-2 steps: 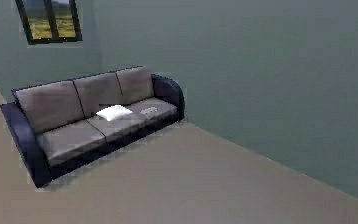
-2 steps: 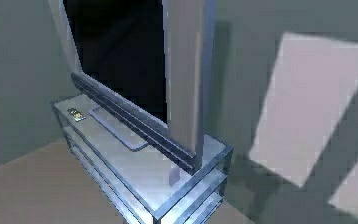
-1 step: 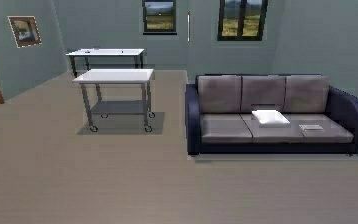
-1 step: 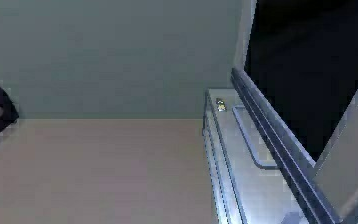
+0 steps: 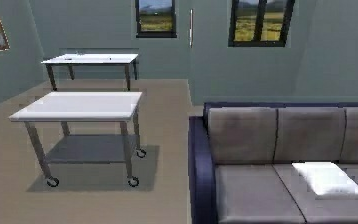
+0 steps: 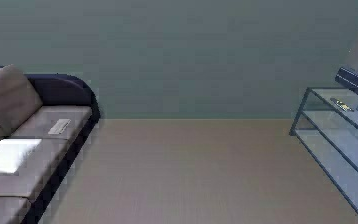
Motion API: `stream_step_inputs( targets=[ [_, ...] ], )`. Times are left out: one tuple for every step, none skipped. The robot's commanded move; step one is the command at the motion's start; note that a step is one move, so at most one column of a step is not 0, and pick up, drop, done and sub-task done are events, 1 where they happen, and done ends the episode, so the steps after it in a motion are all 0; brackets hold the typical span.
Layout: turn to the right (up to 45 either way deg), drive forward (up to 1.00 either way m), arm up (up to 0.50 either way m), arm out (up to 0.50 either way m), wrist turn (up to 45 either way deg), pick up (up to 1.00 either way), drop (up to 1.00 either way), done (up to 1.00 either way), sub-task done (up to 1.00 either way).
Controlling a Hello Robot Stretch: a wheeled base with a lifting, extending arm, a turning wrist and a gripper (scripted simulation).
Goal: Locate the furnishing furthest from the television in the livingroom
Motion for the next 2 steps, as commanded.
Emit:
stream_step_inputs(
  targets=[
    [-9.0,0.0,0.0,0.0,0.0,0.0,0.0,0.0,0.0],
    [0.0,0.05,0.0,0.0,0.0,0.0,0.0,0.0,0.0]
  ],
)
